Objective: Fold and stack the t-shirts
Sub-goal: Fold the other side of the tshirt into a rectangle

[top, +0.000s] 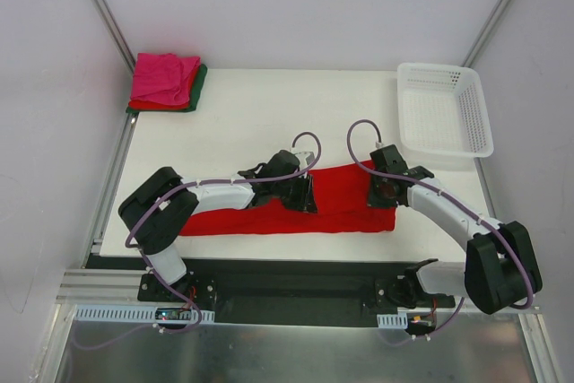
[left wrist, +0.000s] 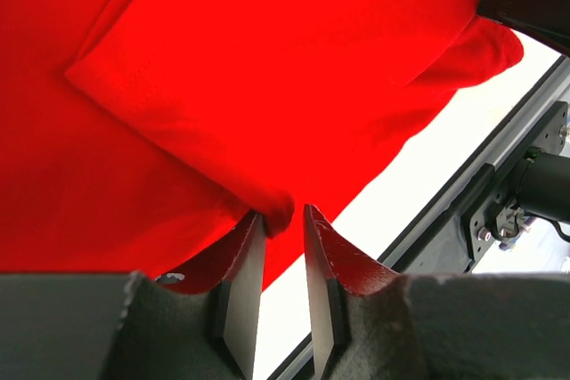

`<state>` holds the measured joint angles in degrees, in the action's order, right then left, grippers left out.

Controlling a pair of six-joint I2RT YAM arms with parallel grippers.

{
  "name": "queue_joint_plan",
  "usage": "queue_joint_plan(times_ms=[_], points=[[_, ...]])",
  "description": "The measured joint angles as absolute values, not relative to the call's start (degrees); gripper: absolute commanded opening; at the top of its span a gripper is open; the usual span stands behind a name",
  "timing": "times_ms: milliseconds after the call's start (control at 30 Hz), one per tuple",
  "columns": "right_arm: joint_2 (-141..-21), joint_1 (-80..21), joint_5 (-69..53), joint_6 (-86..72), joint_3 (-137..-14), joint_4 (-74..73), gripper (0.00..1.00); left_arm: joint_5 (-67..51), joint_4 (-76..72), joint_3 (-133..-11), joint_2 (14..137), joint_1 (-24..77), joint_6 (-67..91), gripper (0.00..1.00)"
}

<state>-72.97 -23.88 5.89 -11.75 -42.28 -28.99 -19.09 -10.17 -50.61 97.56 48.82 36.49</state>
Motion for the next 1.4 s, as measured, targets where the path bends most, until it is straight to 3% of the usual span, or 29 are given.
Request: queue_joint_plan(times_ms=[433,467,600,800,1400], points=[[-73.3,-23.9,8.2,-11.5,-42.3,-29.4,0.01,-19.3,-10.0,-48.8,97.6,48.8,36.4,0.22],[-73.4,-23.9,8.2,-11.5,-42.3,-29.4,0.03,-19.3,-10.0,-48.5,97.6,48.8,36.4,0.22],[-73.7,-23.9,8.0,-11.5,-42.3,-29.4,0.30,-19.3,-10.0,-48.4,97.6,48.8,36.4,0.21],[-73.5,-23.9,7.9,-11.4,-42.3,-29.4,0.38,-19.3,-10.0,-48.4,97.6,48.8,36.3,0.21],[-67.5,-23.9,7.2,-11.9,-42.5,-32.3,0.40,-19.3,-10.0,-48.4,97.6,48.8,36.3,0.20]])
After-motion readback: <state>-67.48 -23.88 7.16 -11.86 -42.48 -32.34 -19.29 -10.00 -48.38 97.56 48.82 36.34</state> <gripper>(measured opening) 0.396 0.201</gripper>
